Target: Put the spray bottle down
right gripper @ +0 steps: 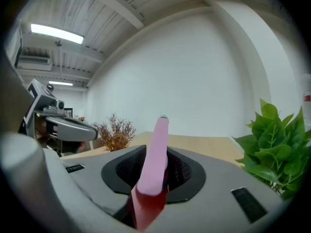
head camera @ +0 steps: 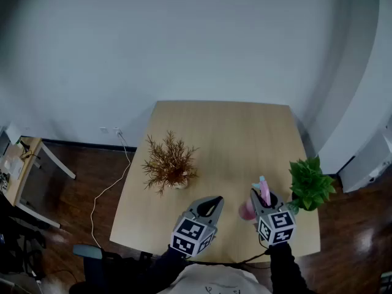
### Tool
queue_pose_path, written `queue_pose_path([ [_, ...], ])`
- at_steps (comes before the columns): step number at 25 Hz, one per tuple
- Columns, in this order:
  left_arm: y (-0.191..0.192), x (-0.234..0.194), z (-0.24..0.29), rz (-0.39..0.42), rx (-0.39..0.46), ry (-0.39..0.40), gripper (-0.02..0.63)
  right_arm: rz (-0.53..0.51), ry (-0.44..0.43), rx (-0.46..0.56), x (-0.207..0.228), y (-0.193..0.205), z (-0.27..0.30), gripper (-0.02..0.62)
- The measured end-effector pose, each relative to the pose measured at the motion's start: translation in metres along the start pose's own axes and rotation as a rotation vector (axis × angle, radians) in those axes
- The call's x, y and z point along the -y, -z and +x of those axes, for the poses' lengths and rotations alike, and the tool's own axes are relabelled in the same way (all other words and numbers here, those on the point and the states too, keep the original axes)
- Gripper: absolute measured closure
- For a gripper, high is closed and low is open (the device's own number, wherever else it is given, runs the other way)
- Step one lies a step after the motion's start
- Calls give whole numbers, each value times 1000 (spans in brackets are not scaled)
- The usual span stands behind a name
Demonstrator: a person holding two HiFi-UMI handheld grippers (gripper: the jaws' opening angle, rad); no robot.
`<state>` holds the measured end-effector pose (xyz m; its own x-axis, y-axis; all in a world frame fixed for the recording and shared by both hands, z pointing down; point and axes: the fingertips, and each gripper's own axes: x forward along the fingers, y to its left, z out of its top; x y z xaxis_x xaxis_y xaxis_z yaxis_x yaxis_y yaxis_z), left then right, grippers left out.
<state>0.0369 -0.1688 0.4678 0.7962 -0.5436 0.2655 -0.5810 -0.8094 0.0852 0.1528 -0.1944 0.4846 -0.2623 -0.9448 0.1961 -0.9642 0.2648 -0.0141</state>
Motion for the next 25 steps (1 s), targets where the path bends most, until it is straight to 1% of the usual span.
queue_pose_path([
  [6,13,2,-10,-11,-29,-4,618,-40,58,-17,13,17,42,509],
  [14,30,2,-21,-35,-57,-32,618,-109,72,4,16,33,100,511],
  [18,34,2,-25,-43,-66,-41,618,-118,86,6,17,43,117,509],
  [22,40,-1,-28,-49,-79,-53,618,-130,102,23,14,41,128,509],
  [25,40,-2,-30,-51,-84,-61,618,-132,108,16,14,43,135,509],
])
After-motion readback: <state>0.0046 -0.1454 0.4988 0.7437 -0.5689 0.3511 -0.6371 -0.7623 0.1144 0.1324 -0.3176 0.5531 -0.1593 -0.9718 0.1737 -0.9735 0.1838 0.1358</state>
